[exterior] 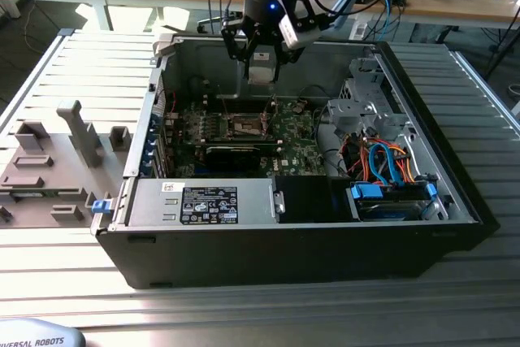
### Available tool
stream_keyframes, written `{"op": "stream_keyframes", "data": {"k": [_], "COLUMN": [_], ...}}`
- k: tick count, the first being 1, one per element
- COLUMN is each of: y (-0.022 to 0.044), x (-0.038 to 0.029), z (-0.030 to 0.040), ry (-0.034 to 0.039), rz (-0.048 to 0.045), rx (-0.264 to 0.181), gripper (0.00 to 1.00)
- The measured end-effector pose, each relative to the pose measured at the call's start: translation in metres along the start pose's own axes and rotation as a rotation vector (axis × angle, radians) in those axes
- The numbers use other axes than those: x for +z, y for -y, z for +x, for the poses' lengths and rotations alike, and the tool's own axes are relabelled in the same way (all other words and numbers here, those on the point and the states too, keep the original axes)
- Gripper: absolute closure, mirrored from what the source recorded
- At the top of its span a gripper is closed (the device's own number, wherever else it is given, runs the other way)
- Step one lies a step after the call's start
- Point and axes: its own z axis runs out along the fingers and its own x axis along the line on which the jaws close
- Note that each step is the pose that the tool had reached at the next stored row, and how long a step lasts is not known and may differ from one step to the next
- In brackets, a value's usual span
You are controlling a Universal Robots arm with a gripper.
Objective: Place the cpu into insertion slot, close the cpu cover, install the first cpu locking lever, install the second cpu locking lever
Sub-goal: 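Place the cpu into insertion slot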
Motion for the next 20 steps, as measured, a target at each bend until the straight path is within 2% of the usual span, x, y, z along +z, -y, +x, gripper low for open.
{"op": "stream_keyframes", "data": {"k": [20], "y": [0.0003], "x": [0.004], "z": [-0.0001], "ry": [0.0], "rz": [0.0001], "rx": [0.0], "gripper": [0.46]}}
